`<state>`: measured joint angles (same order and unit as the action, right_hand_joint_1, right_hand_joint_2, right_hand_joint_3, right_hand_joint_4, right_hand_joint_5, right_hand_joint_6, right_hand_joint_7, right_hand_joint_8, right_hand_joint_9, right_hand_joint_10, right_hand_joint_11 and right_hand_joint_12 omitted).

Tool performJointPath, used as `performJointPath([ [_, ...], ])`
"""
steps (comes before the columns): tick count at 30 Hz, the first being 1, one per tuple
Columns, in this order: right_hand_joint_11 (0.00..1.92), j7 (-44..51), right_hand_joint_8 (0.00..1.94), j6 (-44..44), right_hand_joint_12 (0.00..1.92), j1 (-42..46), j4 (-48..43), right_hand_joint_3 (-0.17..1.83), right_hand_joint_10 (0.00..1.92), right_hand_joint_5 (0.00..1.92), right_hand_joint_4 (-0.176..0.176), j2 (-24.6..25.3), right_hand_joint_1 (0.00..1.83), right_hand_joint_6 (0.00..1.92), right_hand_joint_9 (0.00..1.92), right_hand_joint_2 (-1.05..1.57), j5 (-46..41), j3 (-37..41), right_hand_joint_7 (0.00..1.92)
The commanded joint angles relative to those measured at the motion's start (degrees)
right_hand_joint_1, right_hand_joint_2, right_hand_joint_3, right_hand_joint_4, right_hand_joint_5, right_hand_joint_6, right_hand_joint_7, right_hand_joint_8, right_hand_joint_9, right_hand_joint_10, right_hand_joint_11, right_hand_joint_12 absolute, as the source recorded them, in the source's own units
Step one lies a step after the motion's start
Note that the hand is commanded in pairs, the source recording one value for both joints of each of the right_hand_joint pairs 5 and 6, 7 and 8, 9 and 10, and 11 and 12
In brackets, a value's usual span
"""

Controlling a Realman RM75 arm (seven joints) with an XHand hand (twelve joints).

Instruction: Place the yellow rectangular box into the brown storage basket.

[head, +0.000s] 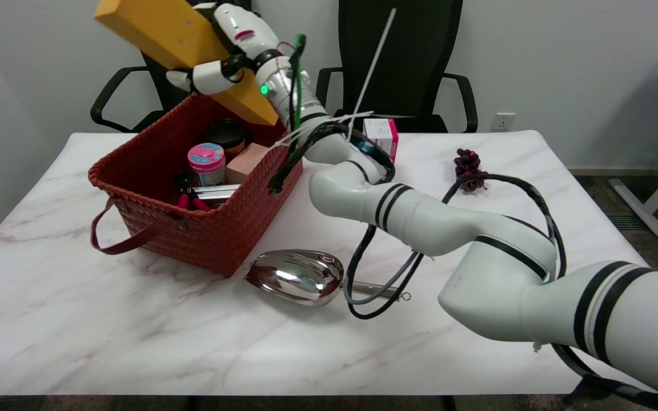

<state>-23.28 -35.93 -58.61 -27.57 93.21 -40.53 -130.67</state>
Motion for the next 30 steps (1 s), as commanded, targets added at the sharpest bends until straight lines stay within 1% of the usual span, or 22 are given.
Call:
performJointPath([
  [1,1.03,13.7,1.37,-3.0,1.03,-4.8,13.2,0.77,1.18,1.45,0.0,6.7,1.06,1.45,1.18,0.94,15.0,-2.0,1.37],
  [4,1.02,13.7,1.37,-2.8,1.02,-4.6,13.2,0.75,1.18,1.45,0.0,6.7,1.05,1.45,1.18,0.94,15.5,-3.4,1.37],
  [9,1.0,13.2,1.37,-0.8,1.0,-4.4,13.2,0.66,1.17,1.44,0.0,6.5,1.03,1.44,1.17,0.94,15.6,-6.5,1.37],
  [15,0.98,12.4,1.36,0.5,0.98,-3.5,13.2,0.63,1.16,1.43,0.0,6.1,1.02,1.43,1.16,0.94,15.7,-6.6,1.36],
  [30,0.93,8.0,1.36,-0.6,0.93,-2.0,12.6,0.59,1.14,1.43,0.0,5.8,0.99,1.43,1.14,0.94,14.7,-5.9,1.36],
])
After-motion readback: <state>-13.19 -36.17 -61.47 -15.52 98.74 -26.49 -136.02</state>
